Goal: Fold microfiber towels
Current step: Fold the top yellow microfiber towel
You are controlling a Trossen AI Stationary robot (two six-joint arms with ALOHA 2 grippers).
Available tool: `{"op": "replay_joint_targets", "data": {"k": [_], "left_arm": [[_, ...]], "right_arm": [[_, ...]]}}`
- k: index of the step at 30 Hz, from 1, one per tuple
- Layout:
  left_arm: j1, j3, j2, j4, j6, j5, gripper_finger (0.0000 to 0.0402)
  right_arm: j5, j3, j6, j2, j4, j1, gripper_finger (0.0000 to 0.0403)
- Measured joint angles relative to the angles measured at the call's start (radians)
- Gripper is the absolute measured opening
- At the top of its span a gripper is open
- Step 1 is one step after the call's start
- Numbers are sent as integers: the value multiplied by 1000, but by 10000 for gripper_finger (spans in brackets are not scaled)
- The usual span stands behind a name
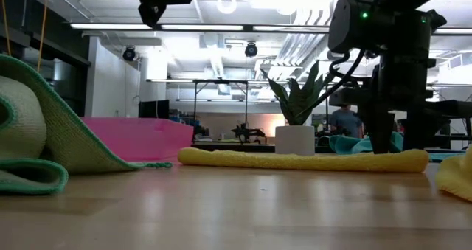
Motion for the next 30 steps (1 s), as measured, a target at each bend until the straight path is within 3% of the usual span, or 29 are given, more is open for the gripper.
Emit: {"op": "replay_joint_targets", "data": {"k": [9, 15, 18, 21, 26, 30], "left_arm": [[0, 0, 0, 0, 0, 0, 0], [0, 0, 0, 1, 0, 0, 0], [0, 0, 0, 1, 0, 0, 0], [0, 0, 0, 1, 0, 0, 0], [0, 0, 0, 1, -4, 0, 0], [0, 0, 0, 4, -10, -4, 0]], "right_arm": [[36, 1, 21, 33, 21, 1, 79], [74, 1, -72, 32, -14, 1, 8], [70, 2, -142, 13, -66, -1, 8], [84, -9, -202, -34, -233, -13, 2], [101, -6, -289, -165, -463, -51, 1], [114, -4, -323, -288, -545, -83, 1]]}}
